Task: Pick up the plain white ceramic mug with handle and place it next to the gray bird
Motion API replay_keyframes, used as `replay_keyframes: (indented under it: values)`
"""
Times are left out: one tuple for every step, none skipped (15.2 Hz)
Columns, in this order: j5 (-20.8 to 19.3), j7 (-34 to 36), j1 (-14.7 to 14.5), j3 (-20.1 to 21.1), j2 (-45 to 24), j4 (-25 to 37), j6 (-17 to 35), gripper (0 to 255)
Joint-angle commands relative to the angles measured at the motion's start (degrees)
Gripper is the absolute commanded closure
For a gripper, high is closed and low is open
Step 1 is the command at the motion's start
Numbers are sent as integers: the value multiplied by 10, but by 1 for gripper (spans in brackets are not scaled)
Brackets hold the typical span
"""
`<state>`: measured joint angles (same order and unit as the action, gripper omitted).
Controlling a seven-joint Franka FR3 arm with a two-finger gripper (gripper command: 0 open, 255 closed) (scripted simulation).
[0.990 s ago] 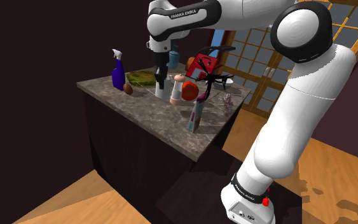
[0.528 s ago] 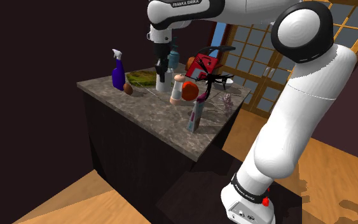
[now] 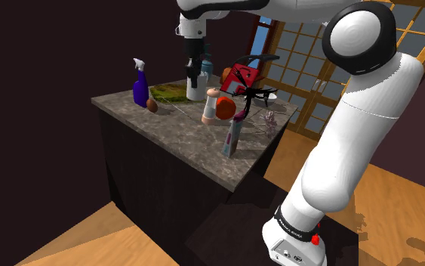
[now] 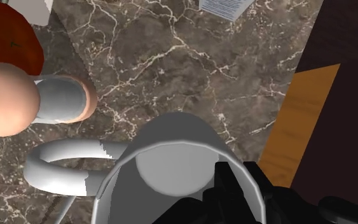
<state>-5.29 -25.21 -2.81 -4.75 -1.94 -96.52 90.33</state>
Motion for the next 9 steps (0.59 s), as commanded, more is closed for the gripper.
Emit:
replay_keyframes:
  values:
    - [0,-1,0,0,-1,19,-18,255]
    - [0,-2,0,0,-2,28,-26,255]
    - [0,-3,0,0,-3,37,-34,255]
    - [0,-3,0,0,-4,47,-42,255]
    - [0,-4,0,0,-6,56,-51,255]
    - [0,-5,0,0,-8,66,-59,255]
    - [0,-6,0,0,-9,76,-67,255]
    - [1,-6,0,0,-11,86,-75,255]
    - [1,-7,0,0,-14,97,-84,255]
